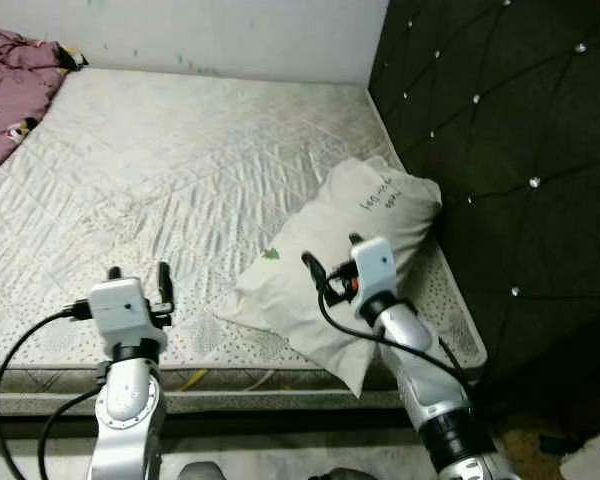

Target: Clean up the room

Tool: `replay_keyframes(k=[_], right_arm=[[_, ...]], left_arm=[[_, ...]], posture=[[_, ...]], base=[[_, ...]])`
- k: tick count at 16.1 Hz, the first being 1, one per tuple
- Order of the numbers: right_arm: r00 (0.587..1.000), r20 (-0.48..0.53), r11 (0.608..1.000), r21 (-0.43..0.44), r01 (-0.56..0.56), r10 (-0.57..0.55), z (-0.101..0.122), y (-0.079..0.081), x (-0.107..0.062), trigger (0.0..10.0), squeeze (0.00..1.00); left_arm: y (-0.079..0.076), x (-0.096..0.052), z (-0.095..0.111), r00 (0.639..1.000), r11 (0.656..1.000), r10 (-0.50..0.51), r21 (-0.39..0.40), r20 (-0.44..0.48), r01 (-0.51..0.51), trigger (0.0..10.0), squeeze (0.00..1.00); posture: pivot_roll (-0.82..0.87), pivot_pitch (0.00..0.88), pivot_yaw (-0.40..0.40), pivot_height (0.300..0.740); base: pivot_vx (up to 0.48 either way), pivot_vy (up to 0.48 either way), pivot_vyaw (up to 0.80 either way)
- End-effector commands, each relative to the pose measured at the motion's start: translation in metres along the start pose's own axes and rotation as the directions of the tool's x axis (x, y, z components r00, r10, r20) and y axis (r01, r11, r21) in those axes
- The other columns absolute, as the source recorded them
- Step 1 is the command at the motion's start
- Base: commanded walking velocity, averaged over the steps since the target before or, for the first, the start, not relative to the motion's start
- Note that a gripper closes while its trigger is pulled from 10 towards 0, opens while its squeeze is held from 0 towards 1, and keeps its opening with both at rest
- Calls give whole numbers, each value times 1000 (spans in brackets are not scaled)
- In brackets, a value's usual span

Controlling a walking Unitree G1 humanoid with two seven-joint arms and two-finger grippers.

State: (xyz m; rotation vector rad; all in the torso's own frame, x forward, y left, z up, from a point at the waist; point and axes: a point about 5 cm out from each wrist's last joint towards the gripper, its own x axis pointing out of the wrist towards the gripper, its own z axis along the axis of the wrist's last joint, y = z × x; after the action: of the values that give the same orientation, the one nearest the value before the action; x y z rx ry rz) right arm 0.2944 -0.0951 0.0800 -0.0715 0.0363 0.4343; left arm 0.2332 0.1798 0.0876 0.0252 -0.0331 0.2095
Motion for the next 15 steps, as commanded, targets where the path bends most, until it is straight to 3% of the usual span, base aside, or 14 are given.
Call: replay_keyframes(k=[1,4,6,8,15], right_arm=[[1000,17,1000,2,17,-17,4,-2,0,10000,0],[999,31,1000,5,31,-31,8,-4,6,10000,0],[998,55,999,-37,27,-25,13,-8,14,10000,0],[998,58,999,-31,31,-29,14,-10,16,10000,0],[996,68,998,-24,55,-53,14,-14,14,10000,0]], left_arm=[[-5,0,-4,1000,1000,-29,3,-13,29,10000,0],[-5,9,-2,999,999,-31,-14,-14,31,10000,0],[-3,14,1,1000,1000,-23,-8,3,23,10000,0],[-2,15,1,1000,1000,-19,-6,6,19,10000,0],[-9,15,0,999,999,-38,-29,13,38,10000,0]], posture=[[110,0,-31,740],[102,0,-18,740],[102,0,-20,740],[102,0,-22,740],[93,0,-31,740]], base=[[0,0,0],[0,0,0],[0,0,400],[0,0,800],[0,0,0]])
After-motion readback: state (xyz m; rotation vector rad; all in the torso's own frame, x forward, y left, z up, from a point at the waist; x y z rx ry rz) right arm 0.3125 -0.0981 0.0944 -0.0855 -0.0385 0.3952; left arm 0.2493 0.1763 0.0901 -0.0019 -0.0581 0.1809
